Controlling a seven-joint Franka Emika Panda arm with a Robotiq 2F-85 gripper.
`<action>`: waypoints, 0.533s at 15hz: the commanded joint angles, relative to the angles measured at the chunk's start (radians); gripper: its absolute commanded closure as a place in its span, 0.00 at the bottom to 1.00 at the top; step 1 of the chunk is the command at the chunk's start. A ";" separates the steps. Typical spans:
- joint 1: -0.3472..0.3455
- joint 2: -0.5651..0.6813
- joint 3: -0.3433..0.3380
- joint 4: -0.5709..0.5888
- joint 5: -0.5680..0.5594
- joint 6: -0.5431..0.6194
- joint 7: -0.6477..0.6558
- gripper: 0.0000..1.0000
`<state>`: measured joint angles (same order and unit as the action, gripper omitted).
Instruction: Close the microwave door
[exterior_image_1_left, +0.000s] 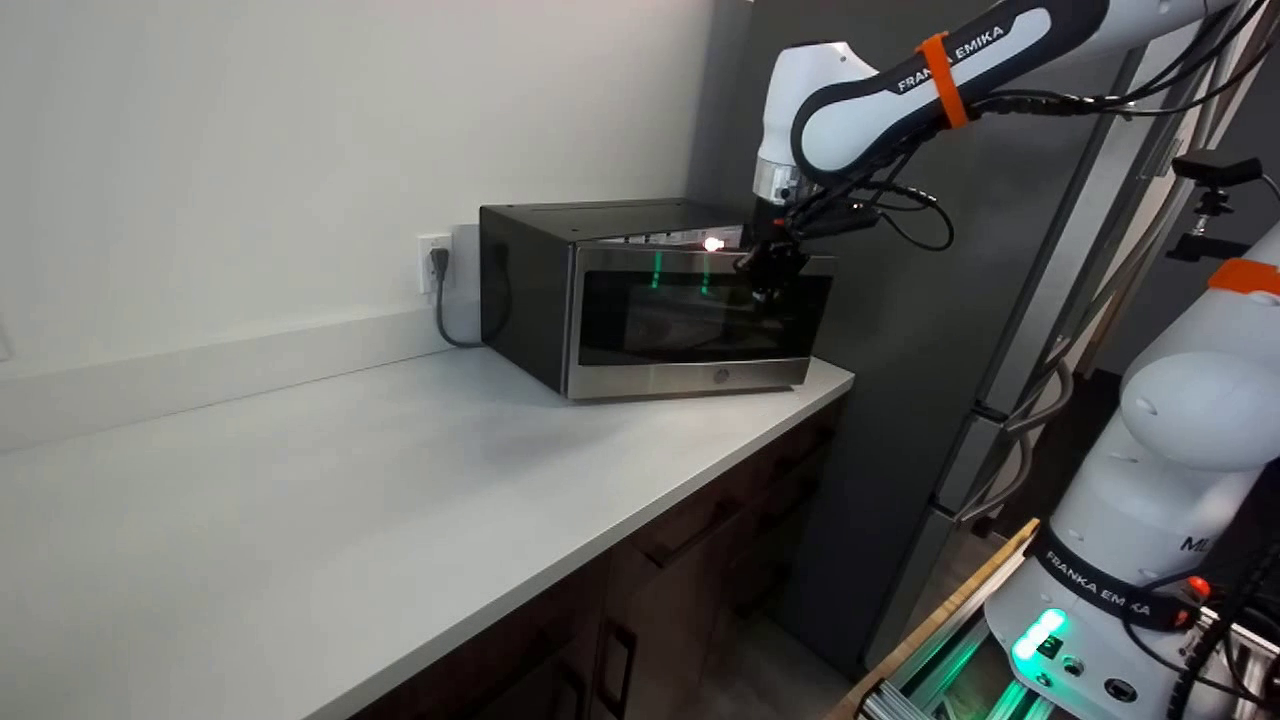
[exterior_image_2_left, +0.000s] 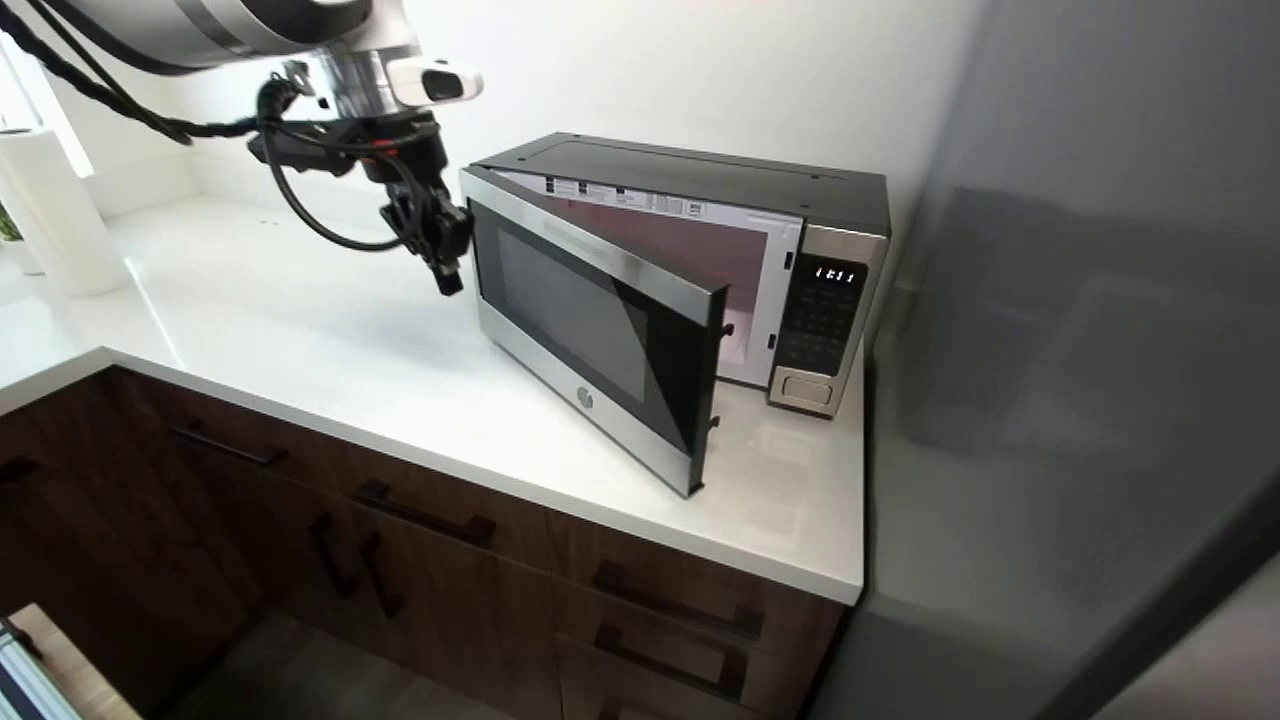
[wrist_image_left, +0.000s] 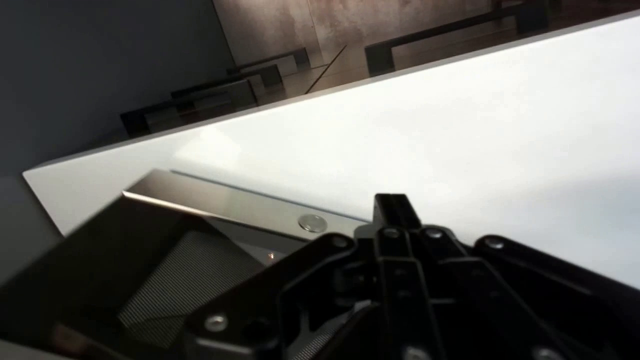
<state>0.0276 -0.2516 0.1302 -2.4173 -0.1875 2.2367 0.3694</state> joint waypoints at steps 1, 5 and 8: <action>-0.068 0.054 -0.091 -0.003 -0.057 0.156 -0.151 1.00; -0.077 0.050 -0.109 0.002 -0.033 0.171 -0.166 0.99; -0.068 0.045 -0.091 0.003 -0.033 0.168 -0.156 0.99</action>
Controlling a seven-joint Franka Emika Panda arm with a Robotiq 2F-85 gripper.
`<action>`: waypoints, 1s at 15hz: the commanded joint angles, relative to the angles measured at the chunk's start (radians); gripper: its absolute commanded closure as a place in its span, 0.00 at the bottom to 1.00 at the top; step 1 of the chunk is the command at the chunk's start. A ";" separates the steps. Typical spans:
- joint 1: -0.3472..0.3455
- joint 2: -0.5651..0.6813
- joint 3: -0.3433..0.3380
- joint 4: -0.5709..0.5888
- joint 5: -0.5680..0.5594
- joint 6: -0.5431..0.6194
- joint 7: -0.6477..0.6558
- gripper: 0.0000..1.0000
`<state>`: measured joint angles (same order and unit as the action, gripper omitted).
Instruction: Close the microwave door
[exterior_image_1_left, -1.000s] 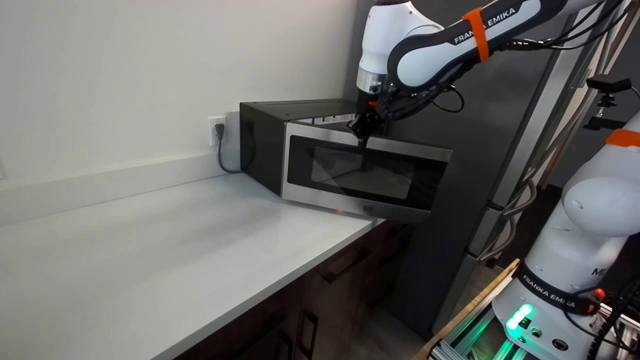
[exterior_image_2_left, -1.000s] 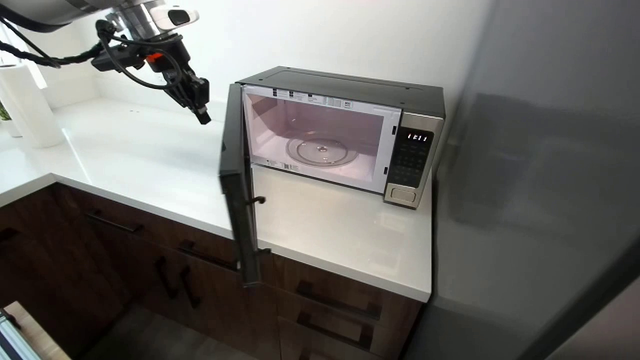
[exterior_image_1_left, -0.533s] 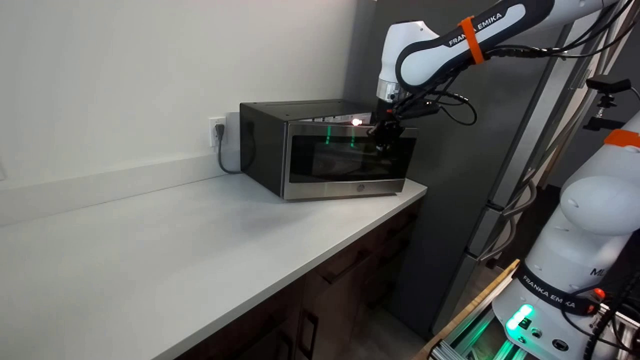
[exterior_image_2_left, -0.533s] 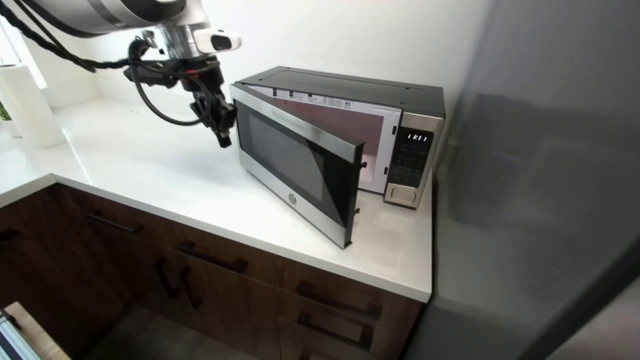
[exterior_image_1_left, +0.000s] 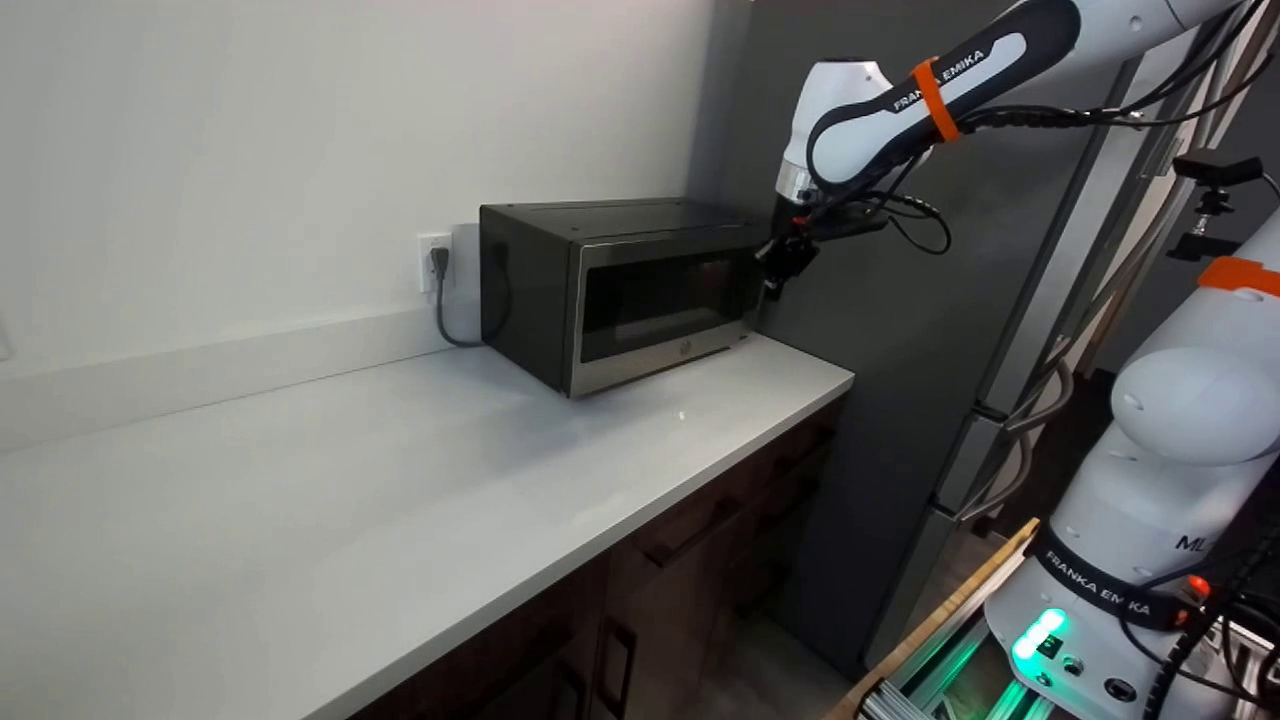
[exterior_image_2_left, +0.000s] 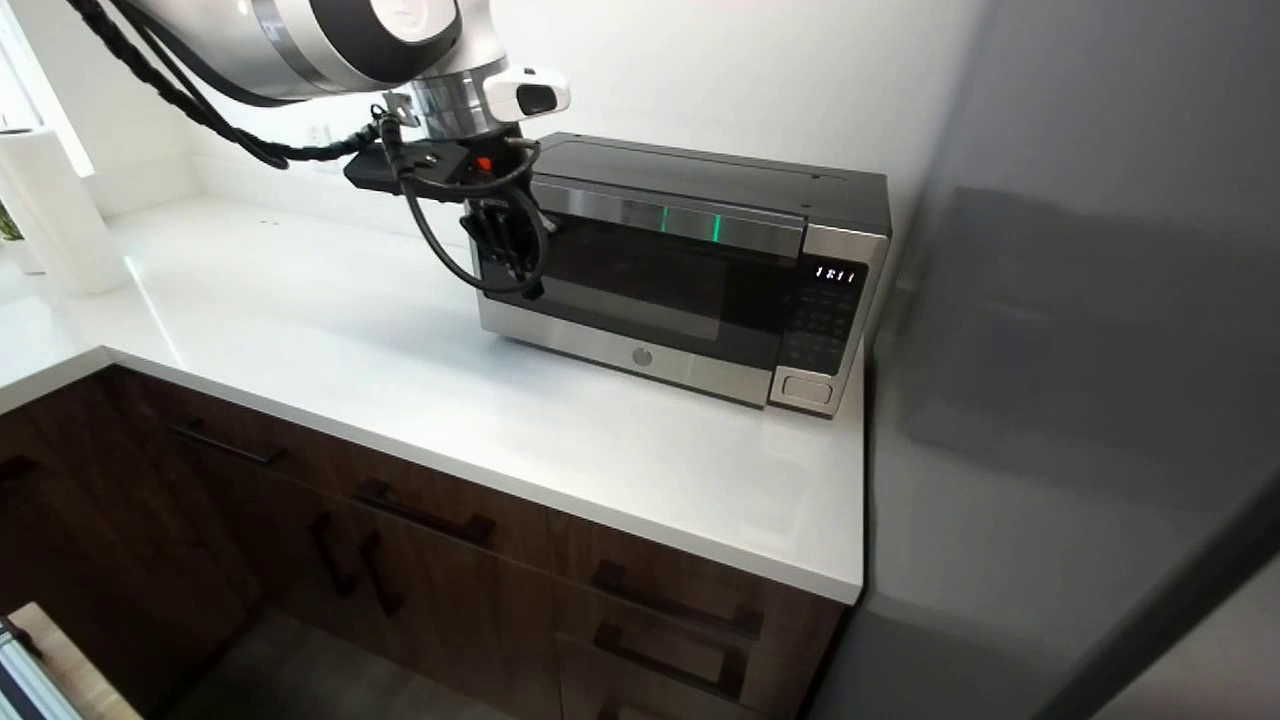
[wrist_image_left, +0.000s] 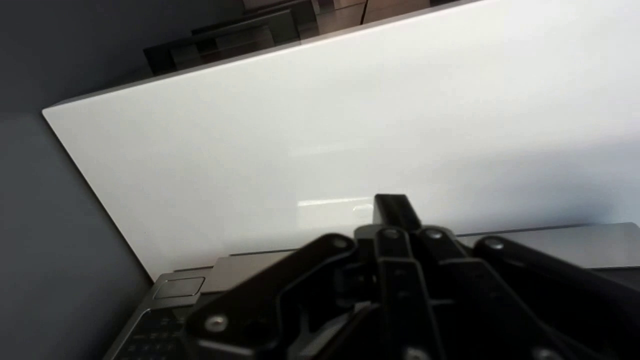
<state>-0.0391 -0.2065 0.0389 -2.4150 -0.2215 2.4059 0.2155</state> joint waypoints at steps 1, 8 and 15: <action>0.001 -0.001 0.004 0.001 0.001 -0.002 0.000 1.00; -0.056 0.152 -0.017 0.019 -0.099 0.424 0.060 1.00; -0.142 0.276 -0.093 0.115 -0.585 0.583 0.506 1.00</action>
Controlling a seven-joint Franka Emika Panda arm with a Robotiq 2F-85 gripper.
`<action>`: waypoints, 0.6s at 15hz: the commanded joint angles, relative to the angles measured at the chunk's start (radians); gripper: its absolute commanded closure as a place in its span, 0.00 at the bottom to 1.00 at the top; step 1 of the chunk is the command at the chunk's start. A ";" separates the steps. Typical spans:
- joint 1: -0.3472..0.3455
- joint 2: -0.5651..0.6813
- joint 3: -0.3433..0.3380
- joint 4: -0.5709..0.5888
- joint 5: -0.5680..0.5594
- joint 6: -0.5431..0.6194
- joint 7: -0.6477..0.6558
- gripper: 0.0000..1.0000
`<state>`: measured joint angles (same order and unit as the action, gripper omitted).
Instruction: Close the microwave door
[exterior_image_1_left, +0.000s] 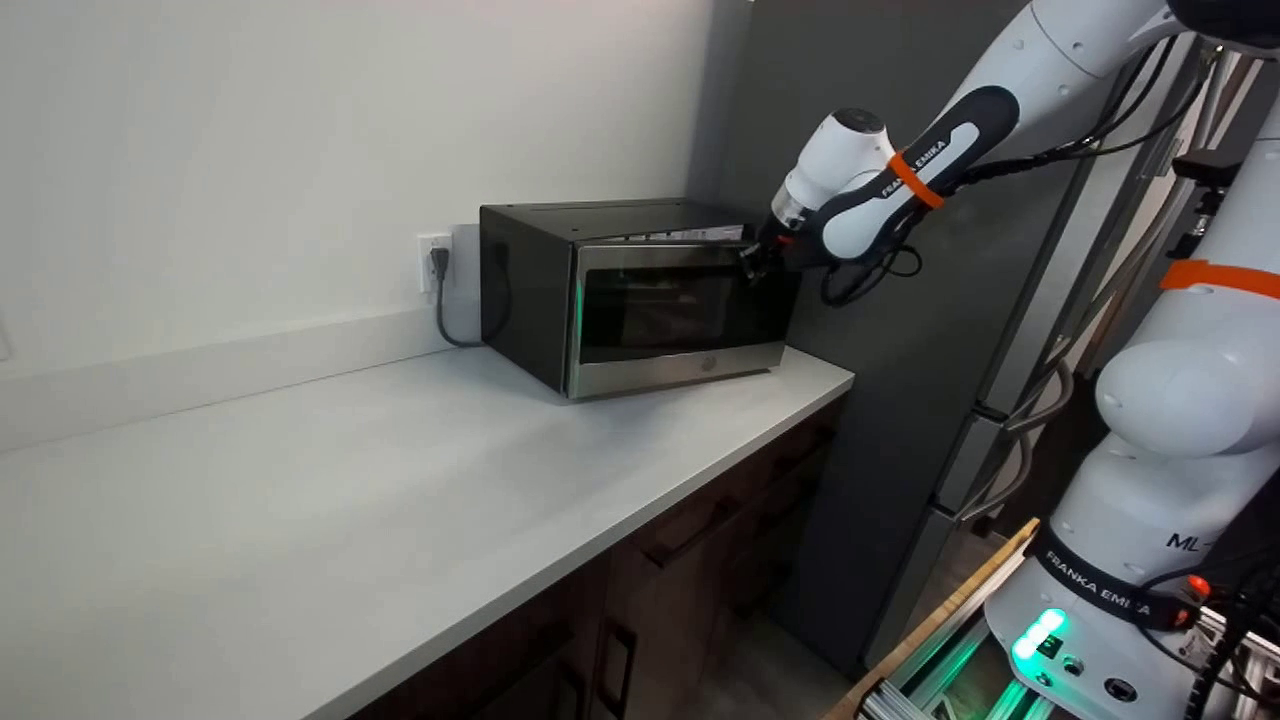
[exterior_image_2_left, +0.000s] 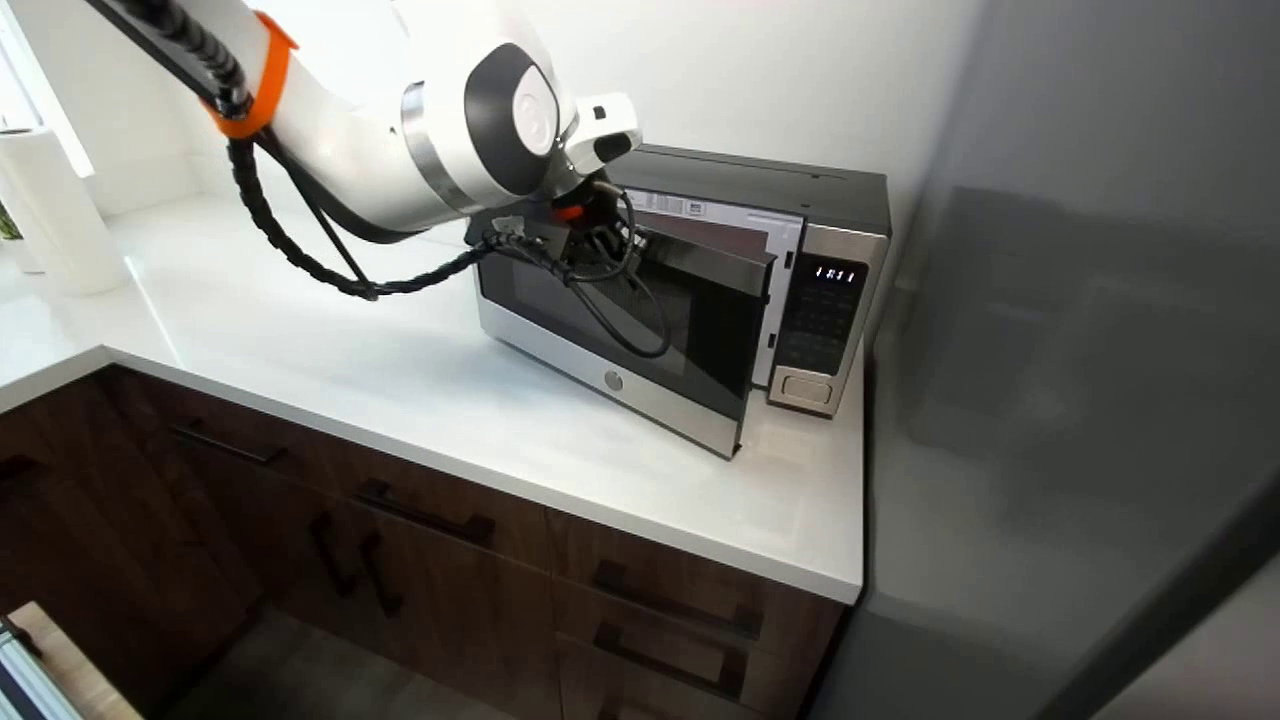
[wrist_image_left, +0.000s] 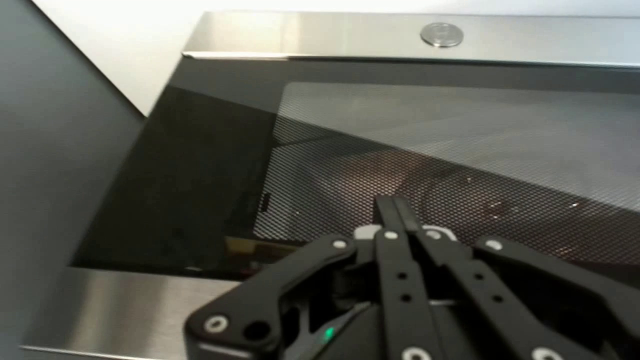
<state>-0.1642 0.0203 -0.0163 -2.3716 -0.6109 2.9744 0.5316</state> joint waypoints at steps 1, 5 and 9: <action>-0.015 0.058 -0.056 0.099 -0.275 0.007 0.263 1.00; 0.003 0.118 -0.085 0.180 -0.445 0.030 0.491 1.00; -0.002 0.099 -0.075 0.166 -0.407 0.003 0.444 0.99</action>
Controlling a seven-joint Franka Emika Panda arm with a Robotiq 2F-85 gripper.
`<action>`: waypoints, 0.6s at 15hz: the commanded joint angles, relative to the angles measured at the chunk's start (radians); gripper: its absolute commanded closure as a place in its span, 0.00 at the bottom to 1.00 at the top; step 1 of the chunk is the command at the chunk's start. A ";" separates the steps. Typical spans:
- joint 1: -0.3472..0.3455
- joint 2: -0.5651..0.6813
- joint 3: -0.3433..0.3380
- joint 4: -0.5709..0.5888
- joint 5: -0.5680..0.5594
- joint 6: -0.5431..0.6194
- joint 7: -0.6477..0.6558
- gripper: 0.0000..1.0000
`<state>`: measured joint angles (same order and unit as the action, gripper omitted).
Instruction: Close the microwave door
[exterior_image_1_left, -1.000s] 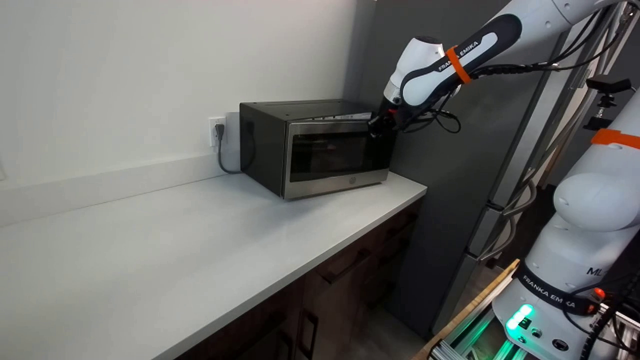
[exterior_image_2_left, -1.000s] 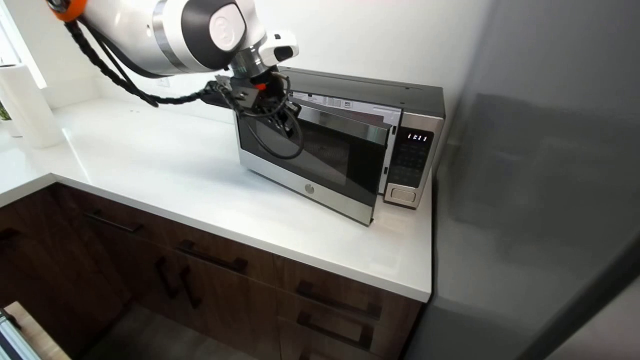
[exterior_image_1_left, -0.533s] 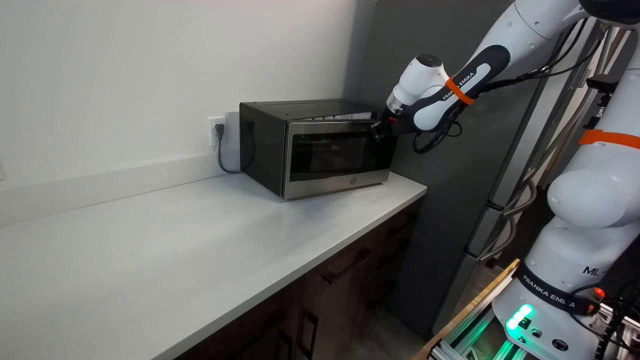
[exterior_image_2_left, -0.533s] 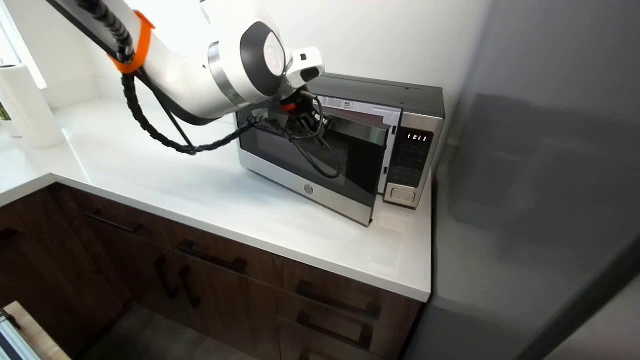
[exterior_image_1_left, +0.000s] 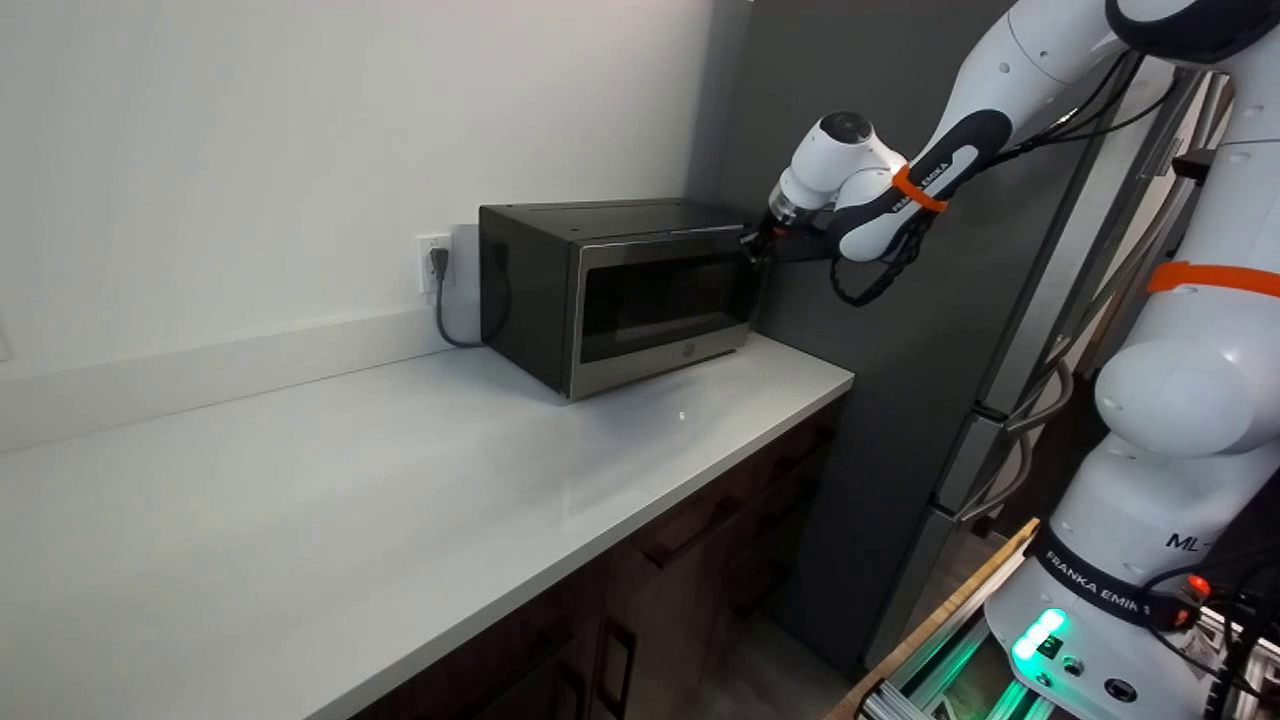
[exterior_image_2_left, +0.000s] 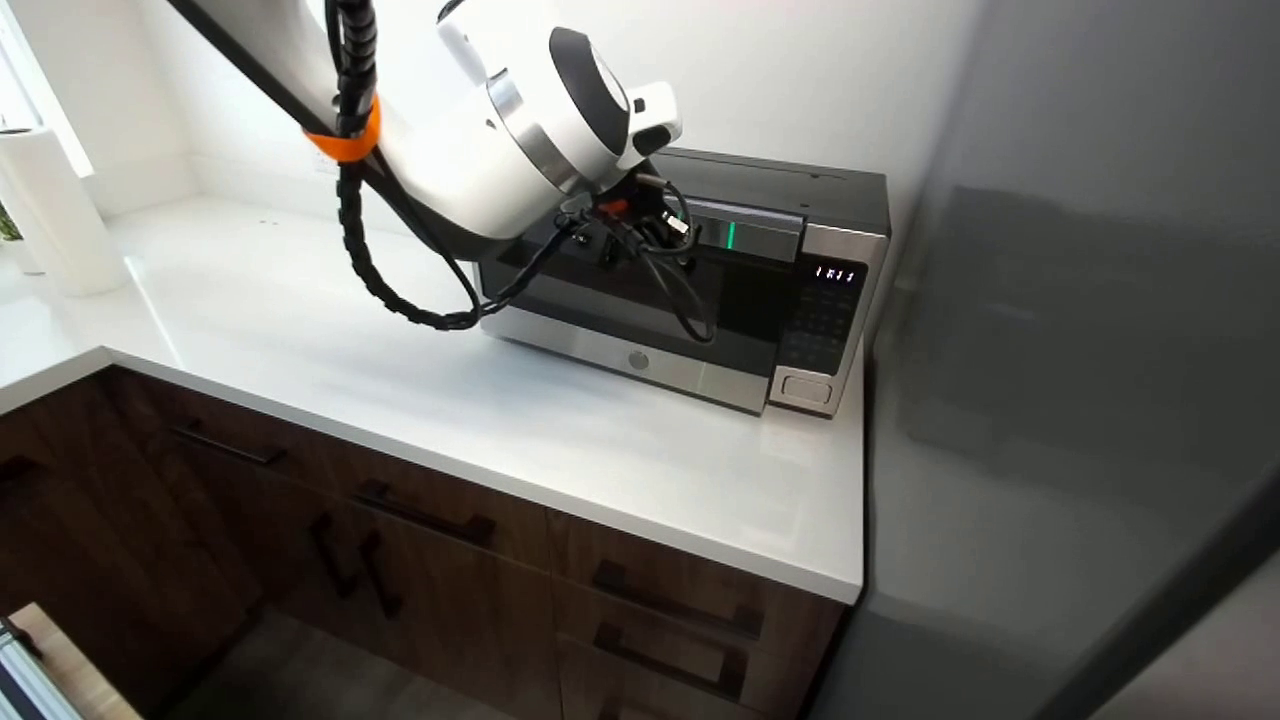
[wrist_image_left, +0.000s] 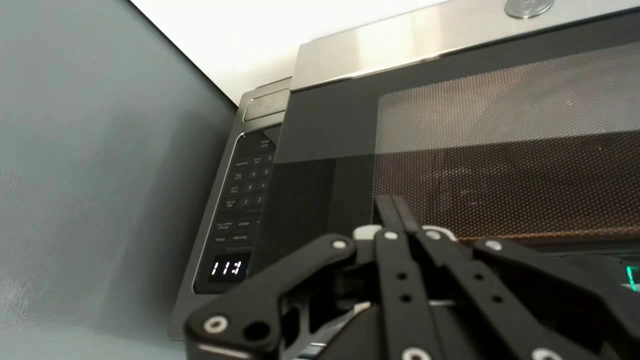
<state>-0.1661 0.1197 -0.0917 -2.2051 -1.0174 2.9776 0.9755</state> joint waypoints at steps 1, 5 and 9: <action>0.002 0.005 0.000 0.003 0.000 0.000 0.003 0.99; 0.001 0.049 -0.016 0.044 -0.052 0.044 0.047 1.00; -0.009 0.123 -0.038 0.099 -0.061 0.135 0.037 1.00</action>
<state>-0.1662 0.1642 -0.1059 -2.1665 -1.0289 3.0258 0.9806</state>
